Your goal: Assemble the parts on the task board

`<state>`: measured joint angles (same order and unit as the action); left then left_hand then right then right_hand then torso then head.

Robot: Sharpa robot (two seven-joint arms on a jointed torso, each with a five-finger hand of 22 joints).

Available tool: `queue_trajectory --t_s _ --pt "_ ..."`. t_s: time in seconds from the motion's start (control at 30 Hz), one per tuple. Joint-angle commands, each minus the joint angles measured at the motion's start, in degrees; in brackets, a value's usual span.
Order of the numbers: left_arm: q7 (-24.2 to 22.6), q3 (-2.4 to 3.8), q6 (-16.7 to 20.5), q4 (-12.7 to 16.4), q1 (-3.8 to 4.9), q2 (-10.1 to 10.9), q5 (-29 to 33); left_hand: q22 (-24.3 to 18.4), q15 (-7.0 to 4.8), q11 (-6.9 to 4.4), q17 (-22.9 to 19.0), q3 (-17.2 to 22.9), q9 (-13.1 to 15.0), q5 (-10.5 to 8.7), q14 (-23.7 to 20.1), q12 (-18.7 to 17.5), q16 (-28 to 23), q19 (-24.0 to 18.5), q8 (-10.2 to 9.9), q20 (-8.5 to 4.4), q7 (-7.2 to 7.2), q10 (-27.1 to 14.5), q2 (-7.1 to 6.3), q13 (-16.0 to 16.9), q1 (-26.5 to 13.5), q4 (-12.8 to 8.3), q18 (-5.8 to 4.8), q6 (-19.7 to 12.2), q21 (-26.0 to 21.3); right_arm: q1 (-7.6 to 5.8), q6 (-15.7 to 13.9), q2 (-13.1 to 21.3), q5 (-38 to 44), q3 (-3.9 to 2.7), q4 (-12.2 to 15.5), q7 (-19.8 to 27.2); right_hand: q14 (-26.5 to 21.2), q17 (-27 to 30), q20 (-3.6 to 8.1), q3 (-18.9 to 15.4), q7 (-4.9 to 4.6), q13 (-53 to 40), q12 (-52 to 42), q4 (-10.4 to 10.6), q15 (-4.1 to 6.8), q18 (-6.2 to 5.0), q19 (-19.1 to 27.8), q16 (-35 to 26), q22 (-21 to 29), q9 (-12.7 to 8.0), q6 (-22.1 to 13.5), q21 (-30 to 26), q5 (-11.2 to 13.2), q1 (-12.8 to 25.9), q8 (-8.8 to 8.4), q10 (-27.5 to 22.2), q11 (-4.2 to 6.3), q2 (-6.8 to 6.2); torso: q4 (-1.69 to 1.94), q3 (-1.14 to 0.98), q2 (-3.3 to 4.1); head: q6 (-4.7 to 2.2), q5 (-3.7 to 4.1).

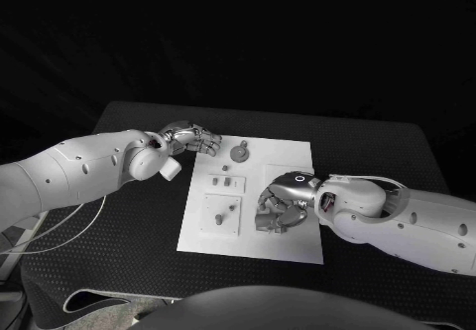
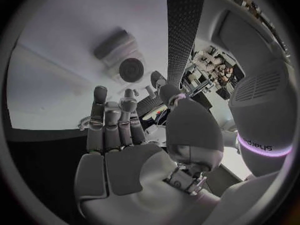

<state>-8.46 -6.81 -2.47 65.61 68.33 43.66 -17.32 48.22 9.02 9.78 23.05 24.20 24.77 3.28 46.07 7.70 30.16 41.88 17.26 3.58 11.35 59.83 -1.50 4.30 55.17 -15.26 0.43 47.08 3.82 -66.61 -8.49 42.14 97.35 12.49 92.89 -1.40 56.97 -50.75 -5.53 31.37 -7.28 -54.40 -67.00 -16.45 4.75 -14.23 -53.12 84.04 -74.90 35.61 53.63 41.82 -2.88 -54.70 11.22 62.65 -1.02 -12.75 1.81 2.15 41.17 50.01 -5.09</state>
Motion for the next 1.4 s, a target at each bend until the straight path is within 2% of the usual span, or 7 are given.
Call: queue_trajectory --t_s 0.03,0.43,0.57,0.67,0.73,1.17,1.4 --pt "-0.63 0.01 -0.72 0.21 0.04 0.0 -0.16 0.0 0.25 0.01 0.1 0.23 -0.08 -0.19 -0.32 0.04 -0.35 -0.41 0.21 0.05 -0.08 -0.51 0.06 0.0 -0.53 -0.15 -0.43 -0.47 0.29 0.26 1.86 -0.25 5.77 0.14 0.01 -2.02 -0.35 -0.1 -0.07 -0.44 -0.12 0.07 0.01 -0.02 -0.03 -0.76 0.32 -0.16 -1.19 0.04 0.42 -0.25 -0.15 -0.35 0.22 -0.57 0.01 -0.17 0.1 0.03 -0.01 -0.01 0.17" --pt "-0.63 0.01 -0.79 0.12 0.04 -0.05 -0.17 0.01 0.25 0.01 0.13 0.23 -0.08 -0.19 -0.32 0.04 -0.37 -0.42 0.22 0.06 -0.08 -0.52 0.06 0.0 -0.55 -0.16 -0.43 -0.48 0.29 0.72 1.33 -0.92 8.05 0.25 -0.57 -3.78 -0.38 -0.28 -0.13 -0.23 -0.24 -0.04 -0.5 0.54 -0.05 -0.77 0.06 0.38 -1.15 -0.2 0.12 0.02 -0.16 0.16 0.05 -0.61 -0.09 -1.02 0.15 0.0 -0.02 -0.01 0.24" --pt "-0.63 0.0 -0.83 0.1 0.04 -0.13 -0.17 0.01 0.25 0.02 0.15 0.22 -0.08 -0.19 -0.32 0.04 -0.37 -0.42 0.22 0.06 -0.08 -0.53 0.06 0.0 -0.56 -0.17 -0.43 -0.49 0.29 0.9 1.28 -1.22 7.86 0.27 -0.66 -3.35 -0.38 -0.33 0.02 0.57 -0.13 -0.09 -0.78 0.1 -0.02 -0.77 0.0 0.61 -1.16 -0.19 0.4 0.15 -0.15 -1.19 0.24 -0.6 0.0 -0.02 0.19 -0.01 -0.02 -0.01 0.26" --pt "-0.6 0.0 -0.83 0.04 0.04 -0.13 -0.18 0.01 0.25 0.02 0.15 0.22 -0.09 -0.19 -0.33 0.04 -0.38 -0.42 0.21 0.06 -0.07 -0.53 0.06 0.0 -0.57 -0.16 -0.43 -0.49 0.29 0.92 1.52 -1.21 7.86 0.27 -0.62 -3.07 -0.34 -0.44 0.2 1.16 0.09 -0.22 -1.21 -0.25 0.19 -0.77 0.08 0.98 -1.28 -0.07 1.05 0.43 -0.13 -4.62 0.66 -0.47 0.26 1.68 0.2 -0.02 -0.02 -0.01 0.26" --pt "-0.6 0.0 -0.83 0.03 0.04 -0.13 -0.18 0.01 0.25 0.02 0.16 0.22 -0.09 -0.19 -0.33 0.04 -0.38 -0.42 0.21 0.06 -0.07 -0.53 0.07 0.0 -0.57 -0.17 -0.43 -0.49 0.3 0.92 1.75 -1.21 7.86 0.27 -0.61 -2.92 -0.4 -0.48 0.16 0.96 0.18 -0.26 -1.37 -0.32 0.25 -0.77 0.19 1.12 -1.29 -0.07 1.25 0.55 -0.13 -5.93 0.79 -0.51 0.31 2.16 0.2 -0.02 -0.03 -0.01 0.27" --pt "-0.4 0.0 -1.02 0.1 0.04 -0.06 -0.34 0.02 0.26 0.02 0.2 0.22 -0.09 -0.19 -0.33 0.04 -0.4 -0.43 0.21 0.07 -0.06 -0.55 0.09 0.0 -0.6 -0.17 -0.43 -0.52 0.3 0.93 2.91 -1.72 8.49 0.31 -1.16 -3.04 -0.83 -0.52 -0.09 -0.28 0.55 -0.25 -1.71 -0.35 0.46 -0.77 0.66 1.44 -1.21 -0.12 2.53 0.8 -0.15 -8.12 1.41 -0.7 0.63 3.02 0.21 0.03 -0.06 -0.01 0.32" --pt "-0.37 -0.01 -1.02 0.11 0.04 -0.07 -0.36 0.02 0.26 0.03 0.22 0.24 -0.09 -0.19 -0.34 0.04 -0.41 -0.43 0.21 0.06 -0.06 -0.56 0.12 0.0 -0.6 -0.17 -0.43 -0.53 0.3 0.93 1.51 -1.84 9.97 0.31 -1.17 -3.05 -1.66 -0.52 -0.3 -0.76 -0.24 -0.21 -1.81 -0.44 -0.11 -0.77 1.49 1.56 -1.16 -1.43 0.07 0.8 -0.16 -13.17 -0.19 -1.53 -0.12 3.62 0.24 0.04 -0.07 -0.01 0.36"
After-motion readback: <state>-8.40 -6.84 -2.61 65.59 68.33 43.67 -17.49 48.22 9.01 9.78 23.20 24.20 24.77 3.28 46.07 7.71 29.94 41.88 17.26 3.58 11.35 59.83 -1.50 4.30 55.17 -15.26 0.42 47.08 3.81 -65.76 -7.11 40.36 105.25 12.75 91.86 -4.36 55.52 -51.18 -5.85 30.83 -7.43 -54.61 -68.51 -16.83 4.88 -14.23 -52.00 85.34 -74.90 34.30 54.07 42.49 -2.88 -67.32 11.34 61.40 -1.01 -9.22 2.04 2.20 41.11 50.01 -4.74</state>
